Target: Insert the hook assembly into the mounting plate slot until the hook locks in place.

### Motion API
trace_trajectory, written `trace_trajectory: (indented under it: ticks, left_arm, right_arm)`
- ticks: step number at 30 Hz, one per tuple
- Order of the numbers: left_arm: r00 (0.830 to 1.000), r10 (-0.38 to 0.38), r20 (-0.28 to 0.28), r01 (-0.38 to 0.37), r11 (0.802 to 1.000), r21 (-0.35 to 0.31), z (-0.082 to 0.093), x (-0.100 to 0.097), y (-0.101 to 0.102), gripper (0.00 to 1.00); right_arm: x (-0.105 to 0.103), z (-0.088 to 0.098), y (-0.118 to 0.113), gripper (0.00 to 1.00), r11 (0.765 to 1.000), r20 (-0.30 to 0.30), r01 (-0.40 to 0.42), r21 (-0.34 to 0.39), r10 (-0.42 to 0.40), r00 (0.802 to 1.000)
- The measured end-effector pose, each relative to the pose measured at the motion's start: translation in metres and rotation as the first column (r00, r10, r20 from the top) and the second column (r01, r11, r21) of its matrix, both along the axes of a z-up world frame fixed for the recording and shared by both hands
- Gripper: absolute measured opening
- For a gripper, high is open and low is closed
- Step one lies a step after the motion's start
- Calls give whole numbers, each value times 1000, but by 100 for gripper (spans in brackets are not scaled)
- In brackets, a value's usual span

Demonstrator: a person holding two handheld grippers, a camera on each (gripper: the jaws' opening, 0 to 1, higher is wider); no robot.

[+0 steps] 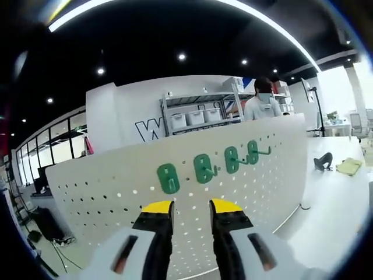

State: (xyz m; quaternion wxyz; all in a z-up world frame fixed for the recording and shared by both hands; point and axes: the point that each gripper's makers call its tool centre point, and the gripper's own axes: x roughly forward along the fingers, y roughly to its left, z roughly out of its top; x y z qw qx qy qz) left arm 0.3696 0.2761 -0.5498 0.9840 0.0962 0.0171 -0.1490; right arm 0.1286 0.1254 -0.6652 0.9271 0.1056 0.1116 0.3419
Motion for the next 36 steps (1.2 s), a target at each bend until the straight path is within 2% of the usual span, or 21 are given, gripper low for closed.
trace_trajectory:
  ticks: [12,23,25,27,31,36]
  left_arm:
    - [998,-70,-10,69,997,-17,-7,-22,-2,32]
    - [989,-141,-35,139,989,-52,-15,-54,-1,40]
    - [986,-164,-39,162,986,-47,-18,-61,-3,41]
    - [975,-209,-74,204,976,-71,-24,-69,-8,41]
    - [971,-228,-74,224,973,-61,-27,-81,-6,44]
    - [966,-245,-82,241,969,-52,-35,-97,-4,53]
  right_arm:
    - [-6,0,7,70,1000,3,-16,-12,16,1000]
    - [-6,4,0,72,999,12,-10,-31,11,1000]
    - [-4,4,-1,75,999,13,-2,-40,2,1000]
    - [-4,6,0,76,999,25,-6,-41,7,1000]
    - [-4,5,2,78,999,23,-11,-52,12,1000]
    - [-8,4,7,78,998,18,-27,-52,28,999]
